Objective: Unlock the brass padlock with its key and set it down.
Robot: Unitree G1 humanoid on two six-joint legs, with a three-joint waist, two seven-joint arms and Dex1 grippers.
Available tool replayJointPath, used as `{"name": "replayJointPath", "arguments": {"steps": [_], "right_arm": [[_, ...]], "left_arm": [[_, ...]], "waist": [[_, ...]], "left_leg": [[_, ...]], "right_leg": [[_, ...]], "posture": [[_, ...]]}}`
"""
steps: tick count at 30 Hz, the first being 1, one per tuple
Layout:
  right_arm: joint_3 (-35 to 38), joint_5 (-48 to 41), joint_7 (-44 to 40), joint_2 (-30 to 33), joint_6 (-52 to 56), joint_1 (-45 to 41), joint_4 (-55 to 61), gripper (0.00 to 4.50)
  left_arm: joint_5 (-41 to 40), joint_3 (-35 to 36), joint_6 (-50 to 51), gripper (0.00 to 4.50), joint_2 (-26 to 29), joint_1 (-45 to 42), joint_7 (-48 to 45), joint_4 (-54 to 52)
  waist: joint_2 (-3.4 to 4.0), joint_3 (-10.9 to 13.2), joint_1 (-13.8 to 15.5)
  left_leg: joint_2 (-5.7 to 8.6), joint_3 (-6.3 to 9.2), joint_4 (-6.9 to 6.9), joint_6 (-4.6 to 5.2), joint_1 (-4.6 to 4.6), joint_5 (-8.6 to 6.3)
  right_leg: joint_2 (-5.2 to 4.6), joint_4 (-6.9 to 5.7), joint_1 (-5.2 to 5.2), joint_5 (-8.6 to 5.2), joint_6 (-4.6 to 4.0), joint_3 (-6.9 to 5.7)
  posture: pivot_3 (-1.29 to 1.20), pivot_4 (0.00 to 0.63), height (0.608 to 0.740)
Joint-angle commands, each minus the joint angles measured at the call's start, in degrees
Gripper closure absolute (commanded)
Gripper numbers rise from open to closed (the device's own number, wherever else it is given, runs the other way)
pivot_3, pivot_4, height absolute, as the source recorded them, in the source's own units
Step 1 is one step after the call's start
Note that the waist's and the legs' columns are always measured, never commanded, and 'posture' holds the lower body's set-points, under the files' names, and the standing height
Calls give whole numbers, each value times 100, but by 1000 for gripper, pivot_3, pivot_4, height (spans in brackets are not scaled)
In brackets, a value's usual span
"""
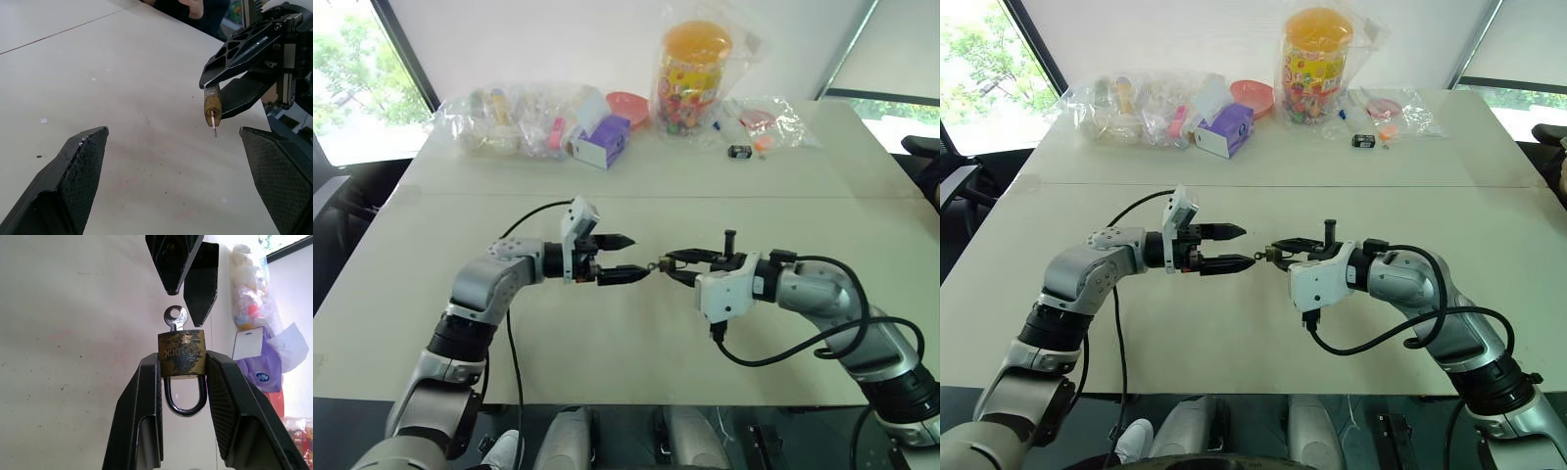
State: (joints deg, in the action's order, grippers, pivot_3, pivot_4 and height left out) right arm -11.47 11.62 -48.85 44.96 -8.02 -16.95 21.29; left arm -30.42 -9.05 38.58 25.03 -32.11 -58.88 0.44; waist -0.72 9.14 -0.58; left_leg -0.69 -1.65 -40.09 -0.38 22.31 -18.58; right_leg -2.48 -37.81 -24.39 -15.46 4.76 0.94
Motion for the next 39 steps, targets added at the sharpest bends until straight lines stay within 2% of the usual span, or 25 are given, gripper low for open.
{"name": "replayJointPath", "arguments": {"steps": [1, 3, 6, 10, 14, 17, 22, 29, 31, 35, 39], "right_arm": [[94, -68, -32, 9, 46, -7, 333, 3828], [109, -82, -61, 24, 80, 17, 395, 3828], [108, -80, -88, 8, 149, 6, 460, 3828], [107, -90, -114, 6, 219, -8, 514, 3828], [108, -76, -132, -8, 252, 4, 534, 3828], [67, -113, -191, -15, 313, 6, 534, 3828], [-58, -249, -467, 9, 535, 46, 531, 3828], [-353, -197, -843, 45, 475, -29, 262, 3828], [-364, -157, -832, 45, 396, -53, 184, 3828], [-348, -140, -794, 44, 319, -123, 80, 3828], [-352, -77, -752, 67, 194, -169, -20, 3828]], "left_arm": [[96, -99, -209, 263, -65, -85, -120, -42], [212, -204, -346, 829, -106, -62, -145, -12], [300, -235, -455, 2248, -186, -73, -139, 74], [379, -214, -587, 4385, -264, -111, -117, 207], [417, -213, -628, 4457, -292, -123, -118, 239], [726, -372, -1060, 4457, -242, -96, -137, 175], [1451, -623, -2215, 4457, -268, -88, 3, 252], [2698, -921, -4532, 4457, -341, -289, 394, 906], [2477, -850, -4283, 4457, -415, -273, 303, 855], [1354, -553, -2149, 4457, -411, -147, 28, 372], [141, -251, -179, 3233, -265, -166, -220, -143]], "waist": [[0, 0, 2], [0, 0, 2], [0, 0, 1], [0, 0, 1], [0, 0, 0], [0, 0, 0], [0, 0, 11], [0, 0, 11], [0, 0, 9], [0, 0, -1], [0, 0, -17]], "left_leg": [[0, 0, 0, 0, 0, 0], [0, 0, 0, 0, 0, 0], [0, 0, 0, 0, 0, 0], [1, 0, 0, 0, 0, 0], [1, 0, 0, 0, 0, 0], [1, 0, 0, 0, 0, 0], [2, 0, 0, 0, 0, 0], [2, -1, 0, 0, 0, 0], [2, -1, 0, 0, 0, 0], [2, -1, 0, 1, 0, 0], [-1, 2, 0, 1, 0, 0]], "right_leg": [[0, 0, 0, 0, 0, 0], [0, 0, 0, 0, 0, 0], [1, 0, 0, 0, 0, 0], [1, 0, 0, 0, 0, 0], [3, 0, 0, 0, 0, 0], [3, 0, 0, 0, 0, 0], [1, 0, 0, 0, 0, 0], [2, 1, 0, 0, 0, 0], [3, 1, 0, 0, 0, 0], [3, 0, 0, 0, 0, -2], [7, -2, 0, 0, 0, -2]], "posture": [[0, 150, 735], [0, 150, 735], [0, 150, 735], [0, 150, 735], [0, 150, 735], [0, 150, 735], [0, 150, 735], [0, 150, 735], [0, 150, 735], [0, 150, 735], [0, 150, 735]]}}
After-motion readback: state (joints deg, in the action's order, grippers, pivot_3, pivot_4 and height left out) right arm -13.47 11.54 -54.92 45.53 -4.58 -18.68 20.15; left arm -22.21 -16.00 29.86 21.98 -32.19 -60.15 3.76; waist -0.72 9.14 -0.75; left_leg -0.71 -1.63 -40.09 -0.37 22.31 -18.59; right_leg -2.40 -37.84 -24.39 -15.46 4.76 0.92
